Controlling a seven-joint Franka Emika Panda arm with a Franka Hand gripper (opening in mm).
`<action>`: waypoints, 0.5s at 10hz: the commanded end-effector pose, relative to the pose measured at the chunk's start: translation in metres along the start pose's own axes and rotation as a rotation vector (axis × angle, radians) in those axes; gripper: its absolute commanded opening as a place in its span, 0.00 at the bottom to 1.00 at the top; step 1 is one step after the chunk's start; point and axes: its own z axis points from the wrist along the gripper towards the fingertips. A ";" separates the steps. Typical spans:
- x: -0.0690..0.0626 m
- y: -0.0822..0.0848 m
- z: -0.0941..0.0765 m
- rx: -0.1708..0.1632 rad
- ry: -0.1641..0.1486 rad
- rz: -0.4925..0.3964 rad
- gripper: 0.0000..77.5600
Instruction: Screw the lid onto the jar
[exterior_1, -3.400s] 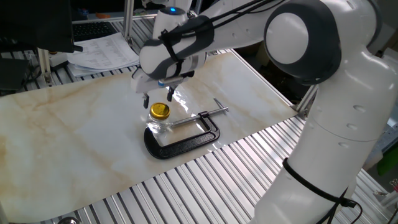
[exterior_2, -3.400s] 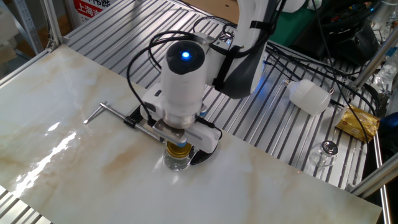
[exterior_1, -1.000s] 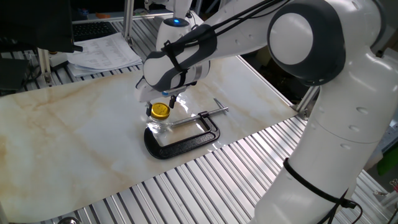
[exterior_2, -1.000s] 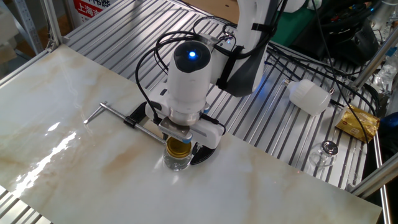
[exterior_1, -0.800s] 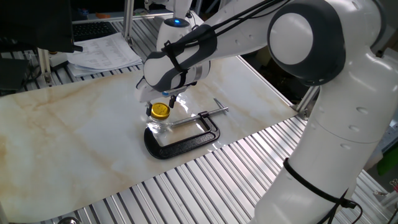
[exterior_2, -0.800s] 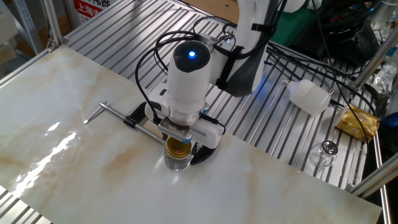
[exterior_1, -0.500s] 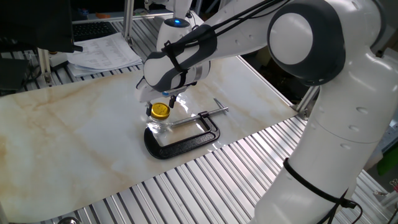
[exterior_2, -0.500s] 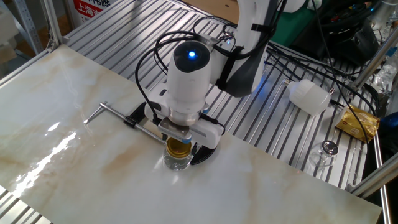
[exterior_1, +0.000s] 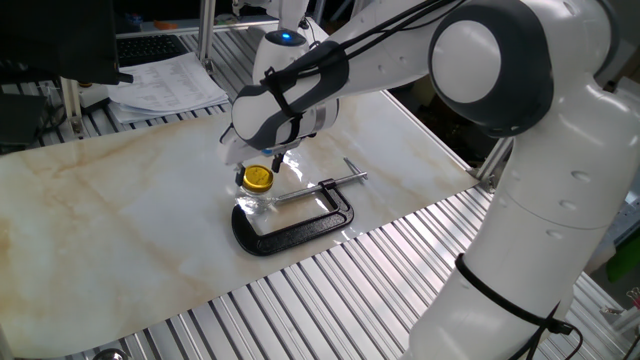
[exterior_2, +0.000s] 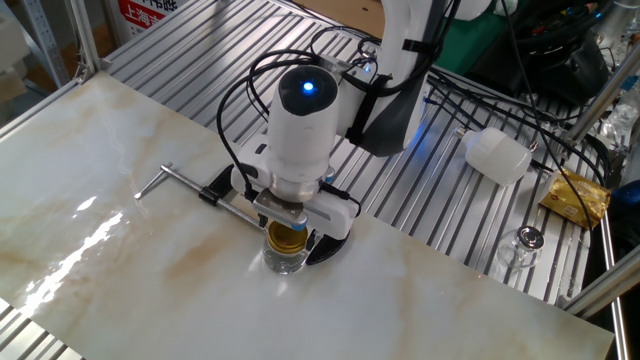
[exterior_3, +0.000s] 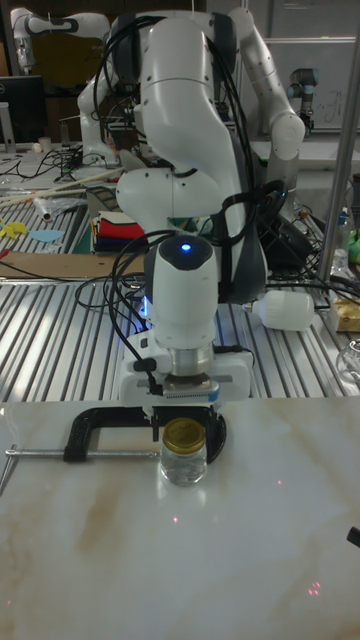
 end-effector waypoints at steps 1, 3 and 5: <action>-0.001 -0.001 -0.001 0.006 -0.001 -0.002 1.00; -0.001 -0.001 -0.001 0.008 0.000 0.001 1.00; -0.001 -0.001 -0.001 0.009 0.002 0.000 1.00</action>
